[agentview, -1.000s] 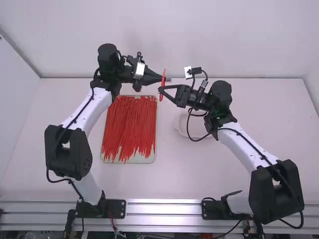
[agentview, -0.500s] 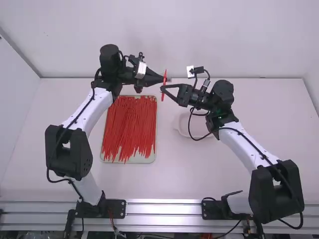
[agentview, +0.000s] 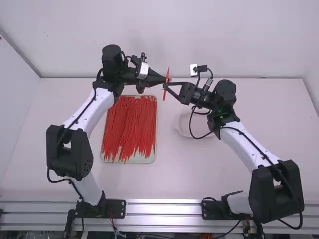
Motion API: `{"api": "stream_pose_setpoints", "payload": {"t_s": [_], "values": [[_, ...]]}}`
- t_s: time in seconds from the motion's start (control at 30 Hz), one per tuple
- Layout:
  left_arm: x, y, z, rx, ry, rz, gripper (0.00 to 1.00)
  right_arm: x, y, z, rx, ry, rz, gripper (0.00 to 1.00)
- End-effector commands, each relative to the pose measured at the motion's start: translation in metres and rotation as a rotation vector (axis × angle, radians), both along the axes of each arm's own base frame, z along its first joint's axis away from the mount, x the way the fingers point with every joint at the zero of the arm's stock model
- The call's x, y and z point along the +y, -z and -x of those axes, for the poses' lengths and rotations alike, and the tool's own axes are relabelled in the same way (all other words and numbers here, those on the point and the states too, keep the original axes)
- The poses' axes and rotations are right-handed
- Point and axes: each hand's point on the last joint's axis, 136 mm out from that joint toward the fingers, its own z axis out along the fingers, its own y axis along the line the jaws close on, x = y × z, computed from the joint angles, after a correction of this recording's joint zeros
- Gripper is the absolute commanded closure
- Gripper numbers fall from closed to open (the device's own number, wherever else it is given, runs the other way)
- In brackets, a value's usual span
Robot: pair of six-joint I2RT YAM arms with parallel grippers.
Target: Fasten the cable tie
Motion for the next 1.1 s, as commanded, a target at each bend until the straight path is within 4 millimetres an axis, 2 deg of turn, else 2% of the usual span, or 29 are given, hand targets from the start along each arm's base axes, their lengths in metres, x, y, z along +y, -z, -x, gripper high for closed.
{"api": "stream_pose_setpoints", "payload": {"t_s": [0.0, 0.17, 0.23, 0.3, 0.33, 0.37, 0.47, 0.63, 0.7, 1.0, 1.07], "values": [[-0.003, -0.01, 0.018, -0.036, 0.093, 0.011, 0.98, -0.016, -0.018, -0.014, -0.043, 0.082, -0.021, 1.0], [0.001, -0.01, 0.015, -0.03, 0.08, 0.01, 0.98, -0.02, -0.015, -0.006, -0.042, 0.024, -0.006, 0.96], [0.001, -0.01, 0.015, -0.023, 0.081, 0.009, 0.98, -0.026, -0.014, -0.007, -0.017, 0.016, -0.008, 0.9], [-0.002, -0.01, 0.017, -0.02, 0.088, 0.009, 0.98, -0.031, -0.014, -0.009, -0.011, 0.02, -0.01, 0.78], [-0.002, -0.01, 0.017, -0.02, 0.089, 0.009, 0.98, -0.034, -0.014, -0.01, -0.004, 0.027, -0.012, 0.62], [-0.002, -0.01, 0.017, -0.017, 0.089, 0.008, 0.98, -0.039, -0.014, -0.013, 0.003, 0.041, -0.015, 0.58], [-0.003, -0.01, 0.018, -0.018, 0.091, 0.009, 0.98, -0.043, -0.016, -0.015, -0.003, 0.05, -0.019, 0.58], [-0.01, -0.008, 0.023, 0.001, 0.111, 0.006, 0.98, -0.039, -0.031, -0.008, -0.056, 0.028, -0.051, 0.54], [-0.014, -0.008, 0.025, 0.009, 0.121, 0.005, 0.98, -0.037, -0.035, -0.005, -0.081, 0.022, -0.056, 0.48], [-0.03, -0.007, 0.037, 0.016, 0.166, 0.003, 0.98, -0.037, -0.034, -0.005, -0.075, 0.021, -0.054, 0.48], [-0.03, -0.007, 0.038, 0.016, 0.168, 0.003, 0.98, -0.035, -0.034, -0.004, -0.075, 0.015, -0.054, 0.51]]}}
